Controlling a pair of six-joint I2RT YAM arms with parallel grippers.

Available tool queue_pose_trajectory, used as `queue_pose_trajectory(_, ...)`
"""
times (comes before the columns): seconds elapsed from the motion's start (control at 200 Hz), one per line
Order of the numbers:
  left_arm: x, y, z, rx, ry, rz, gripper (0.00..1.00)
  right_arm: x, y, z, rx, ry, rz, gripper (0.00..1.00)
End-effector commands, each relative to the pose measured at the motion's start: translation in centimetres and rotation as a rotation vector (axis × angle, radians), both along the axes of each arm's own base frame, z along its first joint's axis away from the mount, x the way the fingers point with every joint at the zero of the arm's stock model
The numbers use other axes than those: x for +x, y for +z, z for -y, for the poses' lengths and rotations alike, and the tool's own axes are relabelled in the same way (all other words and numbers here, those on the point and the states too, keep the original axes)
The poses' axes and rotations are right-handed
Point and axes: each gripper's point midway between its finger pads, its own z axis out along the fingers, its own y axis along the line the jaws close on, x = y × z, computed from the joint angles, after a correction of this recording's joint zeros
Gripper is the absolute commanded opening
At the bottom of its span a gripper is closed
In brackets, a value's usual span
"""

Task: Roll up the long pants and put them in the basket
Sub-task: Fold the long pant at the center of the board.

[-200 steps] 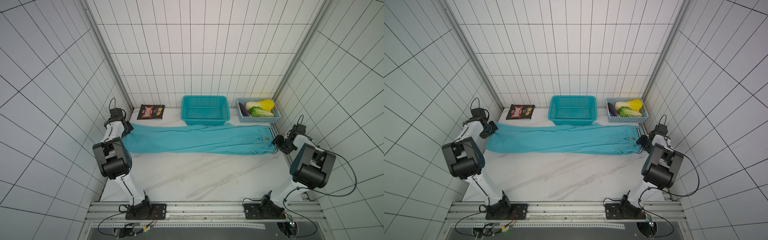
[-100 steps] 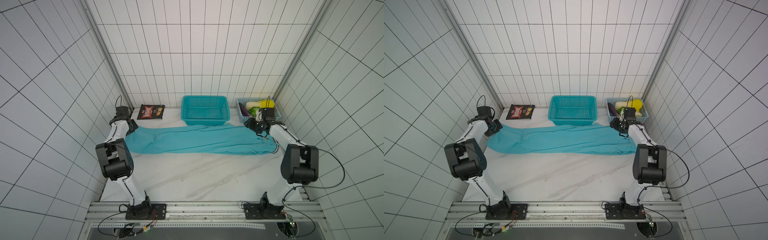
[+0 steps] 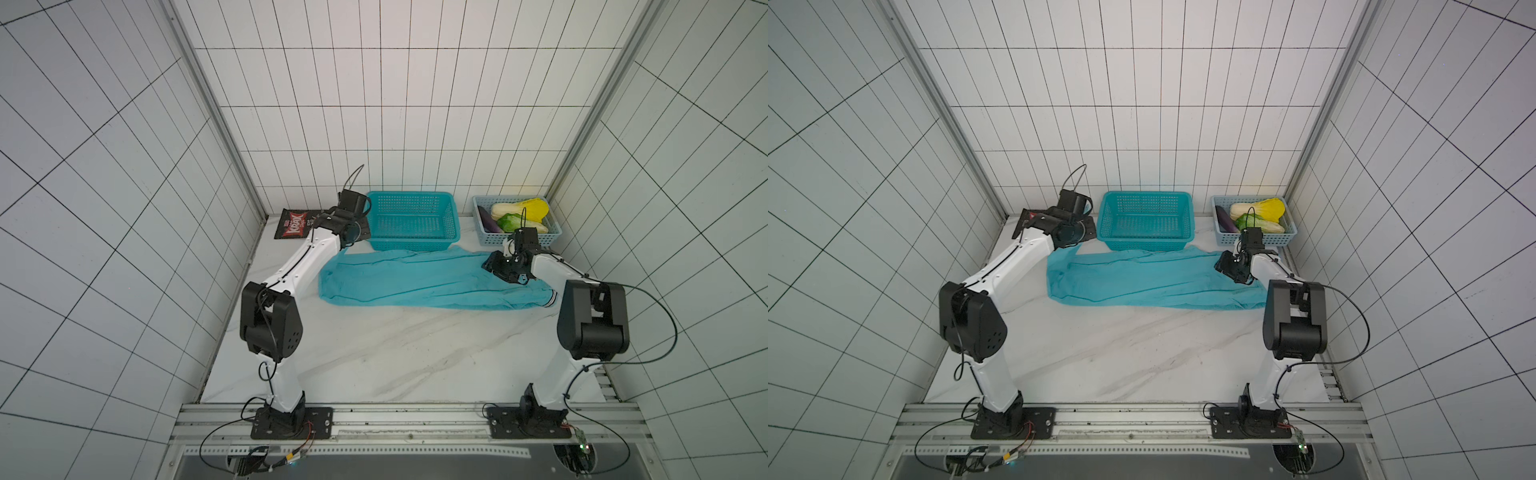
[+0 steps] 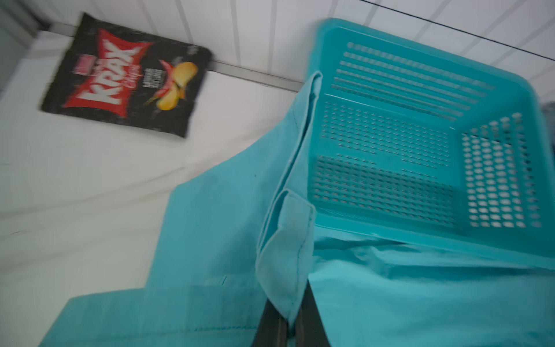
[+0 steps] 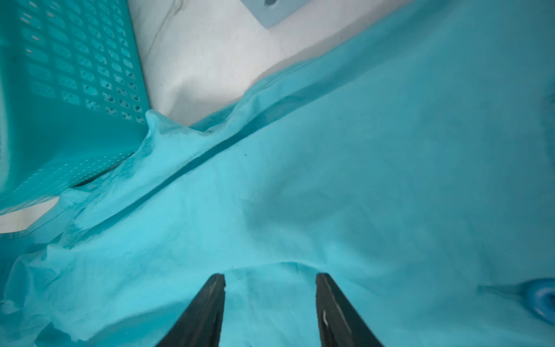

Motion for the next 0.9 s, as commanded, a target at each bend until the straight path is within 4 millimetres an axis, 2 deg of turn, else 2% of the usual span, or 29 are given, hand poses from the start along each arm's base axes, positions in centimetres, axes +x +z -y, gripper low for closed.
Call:
queue_pose_trajectory(0.0, -1.0, 0.5, 7.6, -0.069, -0.069, 0.006, 0.00, 0.5, 4.4, 2.1, 0.016, -0.027, 0.083, 0.53)
queue_pose_trajectory(0.065, -1.5, 1.5, 12.3, -0.100, -0.126, 0.049, 0.00, 0.2, 5.8, 3.6, 0.044, -0.065, 0.110, 0.53)
queue_pose_trajectory(0.23, -1.8, 5.6, 23.4, -0.218, -0.256, 0.222, 0.00, -0.8, 9.5, 8.2, 0.086, -0.196, 0.177, 0.54)
queue_pose_trajectory(0.255, -1.8, 6.5, 24.8, -0.245, -0.270, 0.257, 0.00, -1.0, 10.0, 8.9, 0.088, -0.218, 0.185, 0.54)
queue_pose_trajectory(0.375, -1.1, 7.3, 30.6, -0.432, -0.314, 0.333, 0.00, -2.4, 12.2, 12.2, 0.087, -0.317, 0.223, 0.55)
queue_pose_trajectory(0.455, -1.4, 7.1, 33.4, -0.568, -0.337, 0.335, 0.00, -3.2, 13.0, 13.9, 0.075, -0.365, 0.237, 0.56)
queue_pose_trajectory(0.575, -3.9, 7.1, 38.0, -0.636, -0.457, 0.412, 0.00, -3.7, 13.5, 15.2, 0.067, -0.396, 0.245, 0.57)
queue_pose_trajectory(0.645, -5.1, 6.4, 40.2, -0.729, -0.525, 0.396, 0.00, -3.7, 13.4, 15.4, 0.071, -0.399, 0.242, 0.57)
queue_pose_trajectory(0.79, -5.0, 3.8, 41.5, -0.763, -0.555, 0.381, 0.00, -3.7, 13.3, 15.4, 0.078, -0.392, 0.240, 0.58)
queue_pose_trajectory(0.894, -5.3, 2.3, 42.1, -0.776, -0.570, 0.343, 0.00, -4.2, 13.4, 16.1, 0.044, -0.414, 0.239, 0.58)
